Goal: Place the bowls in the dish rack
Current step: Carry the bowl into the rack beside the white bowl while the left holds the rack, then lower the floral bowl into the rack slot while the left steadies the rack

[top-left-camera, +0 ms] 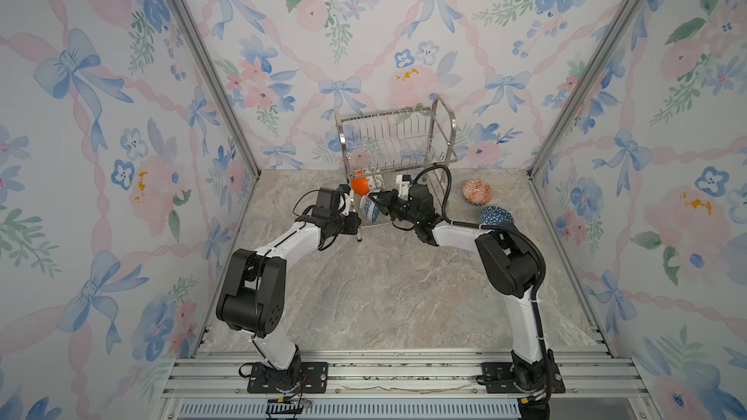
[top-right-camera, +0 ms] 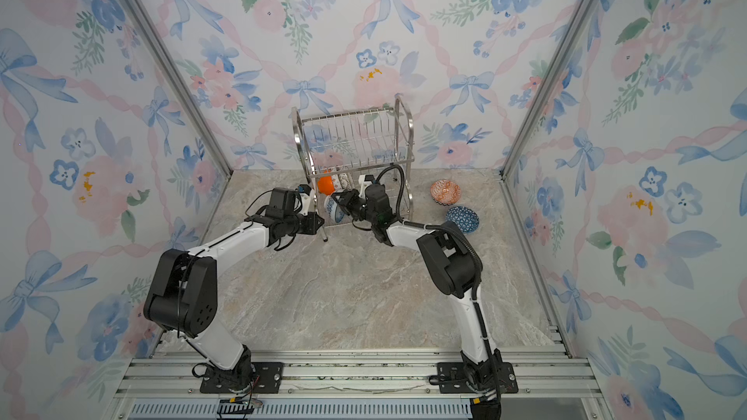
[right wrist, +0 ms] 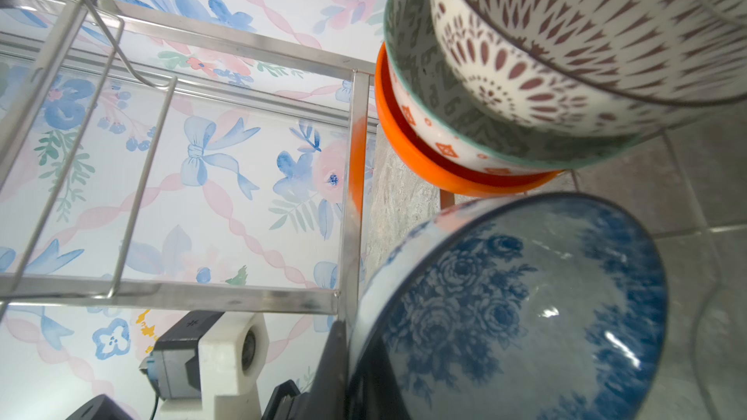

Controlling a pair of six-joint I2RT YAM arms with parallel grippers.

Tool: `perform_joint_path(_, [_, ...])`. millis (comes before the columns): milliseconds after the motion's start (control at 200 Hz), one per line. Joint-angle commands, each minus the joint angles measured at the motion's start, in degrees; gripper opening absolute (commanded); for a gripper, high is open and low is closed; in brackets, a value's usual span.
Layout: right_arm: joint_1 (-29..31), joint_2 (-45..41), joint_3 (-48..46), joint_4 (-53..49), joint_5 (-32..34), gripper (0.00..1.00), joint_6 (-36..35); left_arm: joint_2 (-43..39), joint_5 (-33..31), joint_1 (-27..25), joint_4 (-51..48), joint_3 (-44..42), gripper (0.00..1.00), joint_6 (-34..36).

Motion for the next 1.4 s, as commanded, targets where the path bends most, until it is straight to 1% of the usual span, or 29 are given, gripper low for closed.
perform_joint_path(0, [0.48,1.75,2.53,5.0,-1.55,0.0,1.95,-0.39,4.68,0.59,-6.64,-1.92,0.0,-2.29])
perform_joint_path(285, [0.57,3.75,4.91,5.99,-3.02,0.0,3.24,-0.3,4.5,0.54,-6.69,-1.84,0.0,-2.19])
perform_joint_path(460, [0.5,3.93,4.26,6.45,-3.56,0.0,3.45,0.0,4.68,0.61,-6.7,-1.62,0.0,-2.19])
perform_joint_path(730, [0.39,4.92,3.96,7.14,-6.49,0.0,3.7,-0.07,4.63,0.61,-6.72,-1.66,0.0,-2.2])
perform_joint_path(1015, [-0.22,4.29,2.87,6.37,-7.0,0.0,2.48,-0.38,4.41,0.62,-6.79,-1.92,0.0,-2.02])
perform_joint_path(1155, [-0.31,3.9,3.59,4.26,-8.38,0.0,0.61,-0.38,4.4,0.62,-6.73,-1.9,0.0,-1.93])
perform_joint_path(1315, [-0.45,2.0,4.56,-3.16,-9.9,0.0,-4.95,-0.71,3.78,0.97,-6.9,-1.84,0.0,-1.5])
perform_joint_path(1395, [-0.74,1.64,3.96,-3.47,-10.29,0.02,-5.22,-0.97,3.86,1.45,-6.94,-1.93,0.0,-1.53])
